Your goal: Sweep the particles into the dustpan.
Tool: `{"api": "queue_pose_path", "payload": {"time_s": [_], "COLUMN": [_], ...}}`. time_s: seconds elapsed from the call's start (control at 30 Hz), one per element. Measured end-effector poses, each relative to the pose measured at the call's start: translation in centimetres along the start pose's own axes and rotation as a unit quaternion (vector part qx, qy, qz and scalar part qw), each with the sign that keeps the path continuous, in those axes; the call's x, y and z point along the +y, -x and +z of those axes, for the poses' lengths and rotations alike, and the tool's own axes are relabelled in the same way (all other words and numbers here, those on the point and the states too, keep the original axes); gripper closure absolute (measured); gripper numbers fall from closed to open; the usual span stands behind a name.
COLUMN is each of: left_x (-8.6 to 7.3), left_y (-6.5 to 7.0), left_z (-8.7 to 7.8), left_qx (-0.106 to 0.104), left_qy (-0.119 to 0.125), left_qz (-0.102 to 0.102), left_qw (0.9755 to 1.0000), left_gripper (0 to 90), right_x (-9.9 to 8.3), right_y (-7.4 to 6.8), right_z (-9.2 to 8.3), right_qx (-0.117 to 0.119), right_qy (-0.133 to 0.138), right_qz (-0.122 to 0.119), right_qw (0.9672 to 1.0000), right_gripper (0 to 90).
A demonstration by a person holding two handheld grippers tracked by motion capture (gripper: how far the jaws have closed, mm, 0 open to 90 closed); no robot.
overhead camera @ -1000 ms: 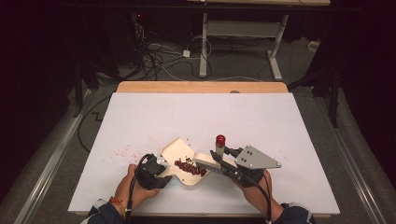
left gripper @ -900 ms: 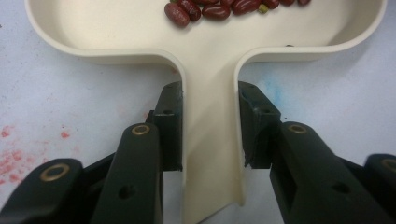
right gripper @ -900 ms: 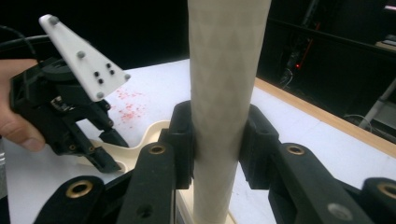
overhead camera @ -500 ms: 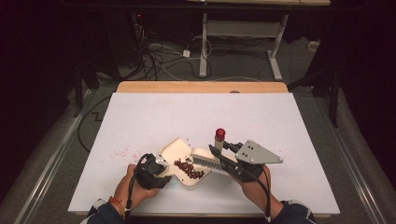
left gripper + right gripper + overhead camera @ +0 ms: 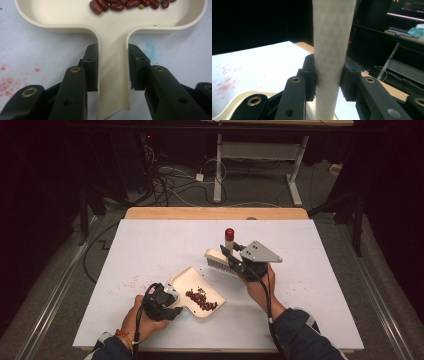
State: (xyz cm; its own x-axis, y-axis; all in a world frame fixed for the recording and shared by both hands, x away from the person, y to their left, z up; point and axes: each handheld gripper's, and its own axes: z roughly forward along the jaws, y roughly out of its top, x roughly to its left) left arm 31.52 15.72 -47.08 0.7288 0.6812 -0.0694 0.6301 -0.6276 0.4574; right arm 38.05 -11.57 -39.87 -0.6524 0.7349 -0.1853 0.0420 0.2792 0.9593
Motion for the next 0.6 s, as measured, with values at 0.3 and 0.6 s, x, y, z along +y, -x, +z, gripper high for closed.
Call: {"api": "queue_pose_path", "payload": {"time_s": [0.3, 0.6], "left_x": [0.1, 0.0], "left_y": [-1.1, -1.7], "left_z": [-0.1, -0.1], "left_qx": [-0.009, 0.003], "left_qy": [-0.002, -0.001], "left_qz": [-0.008, -0.022], "left_qw": [0.9999, 0.9998], "left_gripper": [63.9, 63.8], "right_x": [-0.5, -0.6], "right_y": [-1.5, -2.7], "right_z": [3.4, 1.2], "right_qx": [0.02, 0.059], "right_qy": [-0.008, -0.022], "right_qz": [-0.013, -0.018], "right_qw": [0.9997, 0.9979], "right_gripper": [70.3, 70.2]}}
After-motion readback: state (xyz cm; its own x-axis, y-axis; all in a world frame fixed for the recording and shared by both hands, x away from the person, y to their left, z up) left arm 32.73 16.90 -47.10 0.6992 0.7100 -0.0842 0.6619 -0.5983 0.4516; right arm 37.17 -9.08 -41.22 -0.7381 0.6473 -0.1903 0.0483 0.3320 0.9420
